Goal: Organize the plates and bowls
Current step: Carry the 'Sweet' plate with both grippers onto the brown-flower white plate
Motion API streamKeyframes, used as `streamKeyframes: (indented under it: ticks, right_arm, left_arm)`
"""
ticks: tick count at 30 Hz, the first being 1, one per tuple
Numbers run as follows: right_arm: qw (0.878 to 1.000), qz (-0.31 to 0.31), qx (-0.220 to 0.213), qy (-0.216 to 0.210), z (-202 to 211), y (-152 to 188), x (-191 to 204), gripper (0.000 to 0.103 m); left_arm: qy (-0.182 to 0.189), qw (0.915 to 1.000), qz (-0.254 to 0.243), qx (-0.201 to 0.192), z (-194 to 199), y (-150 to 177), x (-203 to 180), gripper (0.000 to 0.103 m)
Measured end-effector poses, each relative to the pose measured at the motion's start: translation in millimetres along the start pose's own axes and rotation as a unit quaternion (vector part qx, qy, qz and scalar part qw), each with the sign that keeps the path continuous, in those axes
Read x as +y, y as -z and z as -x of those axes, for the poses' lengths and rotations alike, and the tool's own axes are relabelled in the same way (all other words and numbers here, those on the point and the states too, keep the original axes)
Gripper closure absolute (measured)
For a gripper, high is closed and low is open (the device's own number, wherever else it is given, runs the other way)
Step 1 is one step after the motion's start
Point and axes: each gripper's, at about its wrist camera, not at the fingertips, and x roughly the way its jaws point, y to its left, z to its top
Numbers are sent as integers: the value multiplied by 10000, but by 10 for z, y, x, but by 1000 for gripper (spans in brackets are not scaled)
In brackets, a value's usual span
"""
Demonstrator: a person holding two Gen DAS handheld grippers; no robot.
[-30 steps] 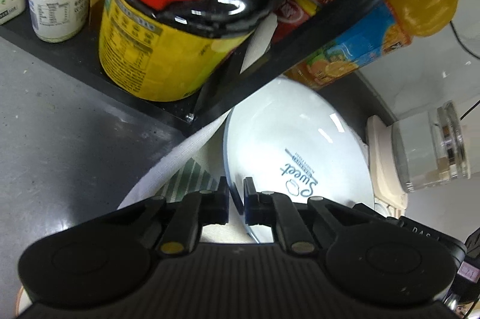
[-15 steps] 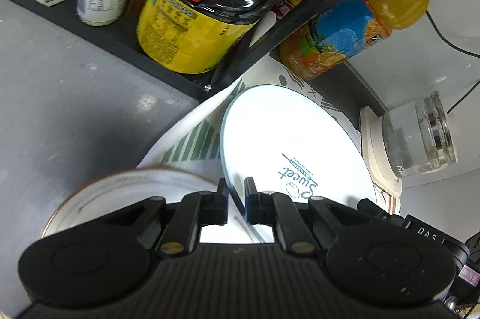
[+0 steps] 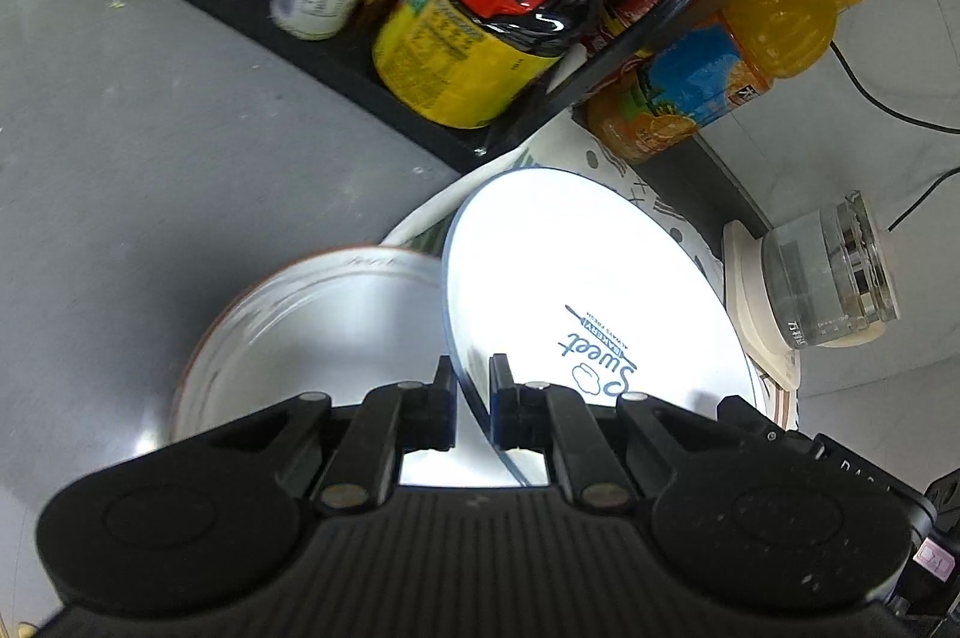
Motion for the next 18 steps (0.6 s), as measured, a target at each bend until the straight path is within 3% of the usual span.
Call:
streamKeyframes:
  ticks: [18]
  right_arm:
    - [9974,585,331,-248,47,335,265,93]
  left_arm:
    - [-259,9982,497,-215,426,449,428,95]
